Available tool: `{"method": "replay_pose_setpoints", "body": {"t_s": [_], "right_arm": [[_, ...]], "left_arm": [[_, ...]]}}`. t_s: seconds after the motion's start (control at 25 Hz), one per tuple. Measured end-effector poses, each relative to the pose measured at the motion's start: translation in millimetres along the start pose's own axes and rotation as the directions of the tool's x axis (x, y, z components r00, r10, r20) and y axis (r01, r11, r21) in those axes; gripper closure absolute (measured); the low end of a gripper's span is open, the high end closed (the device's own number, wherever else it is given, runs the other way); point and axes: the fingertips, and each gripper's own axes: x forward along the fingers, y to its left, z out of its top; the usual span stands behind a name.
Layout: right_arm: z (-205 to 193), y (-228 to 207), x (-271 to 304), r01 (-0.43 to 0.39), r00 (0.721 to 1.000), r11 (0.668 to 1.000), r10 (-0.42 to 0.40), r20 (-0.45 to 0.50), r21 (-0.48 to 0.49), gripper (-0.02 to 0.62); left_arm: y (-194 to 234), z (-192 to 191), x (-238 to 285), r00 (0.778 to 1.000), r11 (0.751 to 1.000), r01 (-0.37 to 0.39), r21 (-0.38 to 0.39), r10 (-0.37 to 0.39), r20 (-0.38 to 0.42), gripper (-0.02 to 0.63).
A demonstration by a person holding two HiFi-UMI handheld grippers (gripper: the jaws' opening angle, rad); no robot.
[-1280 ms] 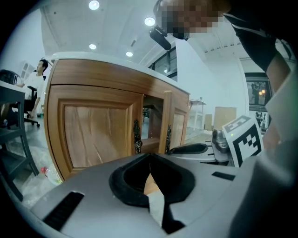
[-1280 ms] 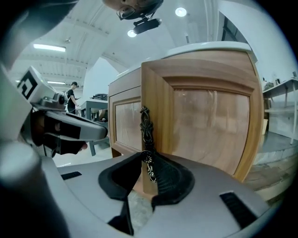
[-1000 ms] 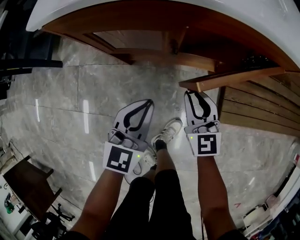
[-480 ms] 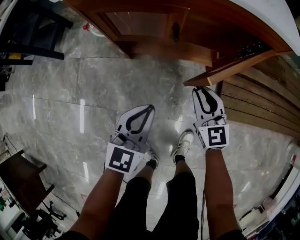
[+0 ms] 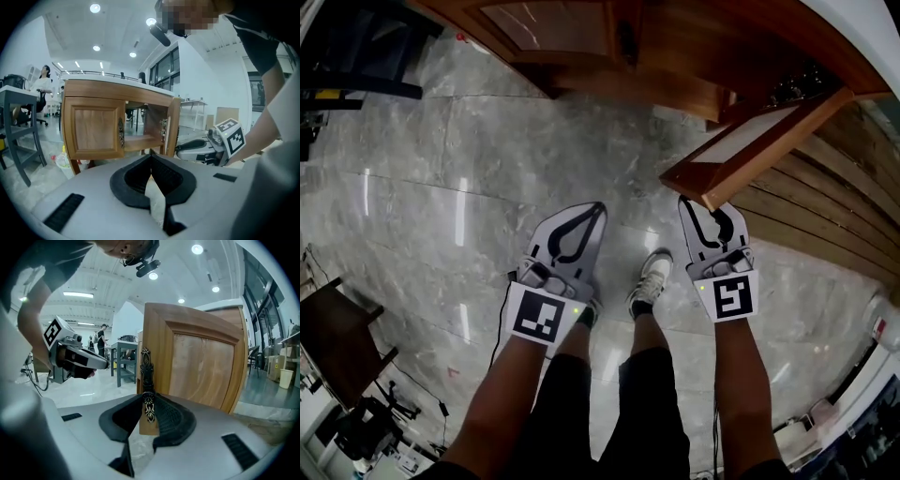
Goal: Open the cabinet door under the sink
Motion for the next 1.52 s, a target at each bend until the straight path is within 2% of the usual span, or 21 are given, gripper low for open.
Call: {"method": "replay_pose_setpoints", "body": {"t_s": [0.32, 0.6, 0.8, 0.96, 1.12, 1.28, 1.32, 1.44, 1.52], "right_arm": [[-15.9, -7.7, -40.0, -0.05, 0.998, 0.999, 0.05, -0.036, 0.005, 0.5], [-27.6, -17.2, -68.4, -0.076, 0.994, 0.996, 0.073, -0.076, -0.041, 0.499], [-50.3, -23.9, -90.9, -0.142, 0.975, 0.978, 0.11, -0.195, -0.154, 0.497], [-45.8, -35.5, -103.2, -0.066, 0.99, 0.994, 0.053, -0.131, -0.092, 0.499], [-53.1, -44.9, -116.7, -0.048, 0.986, 0.991, 0.027, -0.166, -0.124, 0.497], [-48.0, -58.6, -129.3, 0.062, 0.991, 0.997, -0.067, -0.116, -0.045, 0.497], [-48.5, -62.1, -132.4, 0.075, 0.989, 0.996, -0.081, -0.123, -0.053, 0.497], [-56.9, -67.8, -142.5, 0.047, 0.973, 0.984, -0.084, -0.213, -0.171, 0.499], [-48.7, -74.0, -145.1, 0.142, 0.977, 0.985, -0.155, -0.147, -0.097, 0.502]], "left_arm": [[-30.9, 0.5, 19.1, 1.0, 1.0, -0.003, 0.0, 0.003, 0.008, 0.583], [-50.4, -5.7, 24.6, 1.0, 1.0, 0.002, -0.007, -0.002, -0.021, 0.583], [-60.3, -3.9, 33.0, 0.999, 1.0, 0.016, 0.013, -0.016, -0.029, 0.583], [-65.3, 2.9, 41.5, 1.0, 1.0, 0.022, 0.013, -0.022, -0.022, 0.583], [-72.6, 9.1, 50.4, 0.999, 0.999, 0.034, 0.018, -0.034, -0.018, 0.583], [-79.5, 15.9, 53.0, 0.999, 0.999, 0.048, 0.026, -0.047, -0.021, 0.583], [-80.4, 18.4, 53.6, 0.999, 0.998, 0.051, 0.027, -0.05, -0.02, 0.583], [-81.3, 28.7, 51.9, 0.999, 0.999, 0.05, 0.018, -0.05, -0.003, 0.583], [-82.9, 35.0, 48.0, 0.999, 0.998, 0.051, 0.03, -0.051, -0.002, 0.583]]}}
